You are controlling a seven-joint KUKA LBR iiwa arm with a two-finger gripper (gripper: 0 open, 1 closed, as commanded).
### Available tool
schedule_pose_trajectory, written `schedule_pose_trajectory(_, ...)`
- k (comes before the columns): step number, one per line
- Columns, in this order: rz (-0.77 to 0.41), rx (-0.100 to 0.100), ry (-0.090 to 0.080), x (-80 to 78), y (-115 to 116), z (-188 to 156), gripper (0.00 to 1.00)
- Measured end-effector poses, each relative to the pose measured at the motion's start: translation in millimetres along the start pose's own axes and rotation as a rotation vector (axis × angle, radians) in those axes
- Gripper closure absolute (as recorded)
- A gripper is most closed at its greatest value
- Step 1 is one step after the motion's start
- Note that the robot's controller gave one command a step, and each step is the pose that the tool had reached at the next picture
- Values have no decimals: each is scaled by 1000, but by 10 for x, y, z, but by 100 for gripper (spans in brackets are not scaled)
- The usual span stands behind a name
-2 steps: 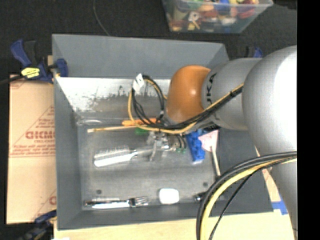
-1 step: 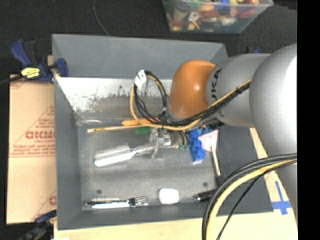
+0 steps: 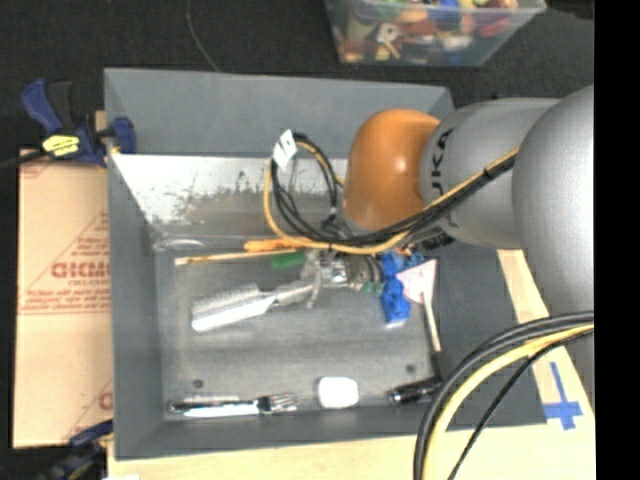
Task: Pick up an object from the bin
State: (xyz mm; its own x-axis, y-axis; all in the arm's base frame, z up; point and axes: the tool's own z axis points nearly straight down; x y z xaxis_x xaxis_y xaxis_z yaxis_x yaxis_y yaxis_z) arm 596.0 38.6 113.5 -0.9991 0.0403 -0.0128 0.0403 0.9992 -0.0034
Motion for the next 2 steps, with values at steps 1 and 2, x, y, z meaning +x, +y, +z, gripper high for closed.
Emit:
schedule_pose_trajectory(1, 0, 0, 8, 15, -4, -303, 100)
schedule_pose_trajectory(2, -1, -1, -1, -12, -4, -606, 100)
